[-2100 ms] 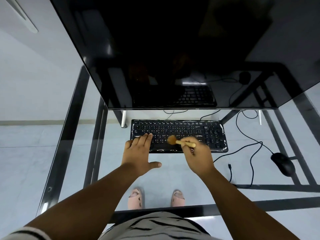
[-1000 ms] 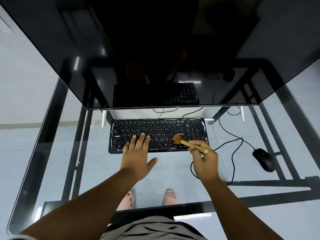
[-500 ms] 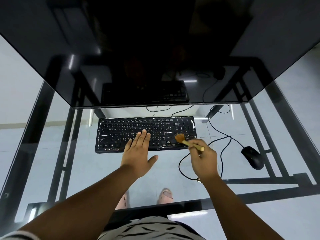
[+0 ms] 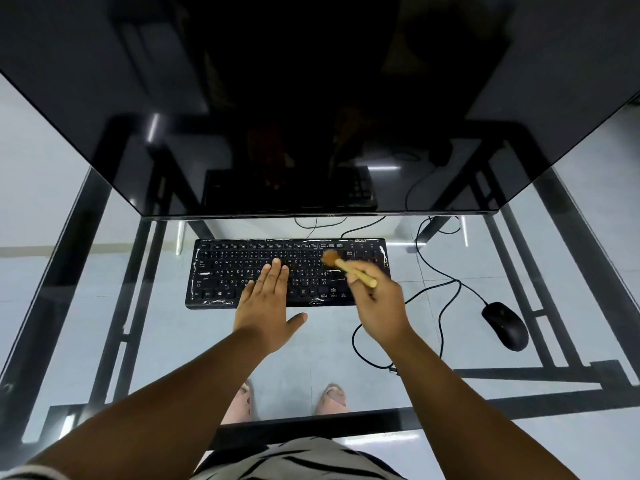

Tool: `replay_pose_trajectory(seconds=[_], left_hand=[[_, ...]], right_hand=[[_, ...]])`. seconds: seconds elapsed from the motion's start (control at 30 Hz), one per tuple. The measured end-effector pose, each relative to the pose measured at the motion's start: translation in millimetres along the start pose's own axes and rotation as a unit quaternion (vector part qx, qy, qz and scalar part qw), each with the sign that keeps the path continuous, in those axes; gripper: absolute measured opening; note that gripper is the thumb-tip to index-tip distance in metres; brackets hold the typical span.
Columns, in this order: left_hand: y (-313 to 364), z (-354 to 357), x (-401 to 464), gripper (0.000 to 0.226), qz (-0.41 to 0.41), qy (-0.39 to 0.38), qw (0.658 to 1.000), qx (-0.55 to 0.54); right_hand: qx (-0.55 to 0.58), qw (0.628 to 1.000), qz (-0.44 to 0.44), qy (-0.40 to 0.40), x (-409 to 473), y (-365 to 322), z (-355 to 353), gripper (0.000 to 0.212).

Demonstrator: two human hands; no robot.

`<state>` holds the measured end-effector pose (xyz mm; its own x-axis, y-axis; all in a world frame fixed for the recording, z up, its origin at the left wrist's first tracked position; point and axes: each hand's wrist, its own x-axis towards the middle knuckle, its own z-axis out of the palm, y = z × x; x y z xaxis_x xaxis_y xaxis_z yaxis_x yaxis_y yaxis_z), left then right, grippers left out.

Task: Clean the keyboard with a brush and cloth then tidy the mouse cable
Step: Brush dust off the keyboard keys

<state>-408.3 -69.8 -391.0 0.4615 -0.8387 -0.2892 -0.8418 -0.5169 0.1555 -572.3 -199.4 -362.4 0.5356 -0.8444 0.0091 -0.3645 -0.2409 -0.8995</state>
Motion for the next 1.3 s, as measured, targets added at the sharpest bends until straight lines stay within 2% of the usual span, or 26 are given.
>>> replay_pose_trajectory(seconds=[0.03,0.13,0.2,0.27,0.37,0.4,0.53,0.67,0.83,0.9,1.0,1.13,1.3], left_hand=[[-0.9,-0.1,0.0,0.092,-0.002,0.002,1.000,0.001],[-3.5,-0.6,0.1,0.092,-0.008,0.007,1.000,-0.003],[-7.3,-0.7,0.1,0.093,-0.010,0.011,1.000,-0.006],[-11.6,-0.8,0.3,0.093,-0.011,0.015,1.000,-0.008],[-17.2,-0.8,-1.8,0.092,-0.015,0.015,1.000,-0.004],[-18.6,-0.5,-3.0,0.091,-0.017,0.021,1.000,-0.007],[-27.2,-0.3,-10.1,0.081,-0.020,0.076,0.996,-0.036],[-45.1,-2.4,-22.2,0.069,-0.054,0.123,0.988,-0.081],[-77.8,-6.2,-35.9,0.062,-0.106,0.157,0.976,-0.106],[-92.1,-6.3,-40.4,0.061,-0.129,0.164,0.970,-0.121],[-111.0,-2.9,-47.3,0.062,-0.157,0.151,0.969,-0.119],[-124.7,4.3,-52.4,0.065,-0.168,0.117,0.972,-0.118],[-131.3,13.9,-55.9,0.070,-0.170,0.082,0.973,-0.132]], right_hand=[[-0.017,1.000,-0.006,-0.013,1.0,0.2,5.5,0.024],[-0.019,0.999,0.012,0.045,5.3,0.4,14.1,0.025],[0.002,1.000,-0.009,0.005,6.5,-7.3,18.1,0.026],[-0.035,0.999,-0.030,-0.024,5.5,-9.9,21.9,0.026],[-0.048,0.996,0.007,0.080,8.7,-1.9,19.5,0.024],[-0.043,0.995,0.001,0.089,8.1,0.2,16.5,0.022],[-0.025,0.998,-0.056,0.008,-0.1,-1.4,6.0,0.024],[-0.056,0.994,-0.094,-0.009,-12.3,9.0,11.6,0.021],[-0.130,0.979,-0.060,-0.143,-32.5,6.2,39.8,0.036],[-0.170,0.963,-0.078,-0.196,-39.2,4.1,54.8,0.035],[-0.211,0.941,-0.130,-0.231,-50.1,-1.1,72.9,0.031],[-0.235,0.927,-0.154,-0.249,-57.0,2.4,88.7,0.029],[-0.275,0.902,-0.231,-0.238,-56.5,4.5,97.6,0.023]])
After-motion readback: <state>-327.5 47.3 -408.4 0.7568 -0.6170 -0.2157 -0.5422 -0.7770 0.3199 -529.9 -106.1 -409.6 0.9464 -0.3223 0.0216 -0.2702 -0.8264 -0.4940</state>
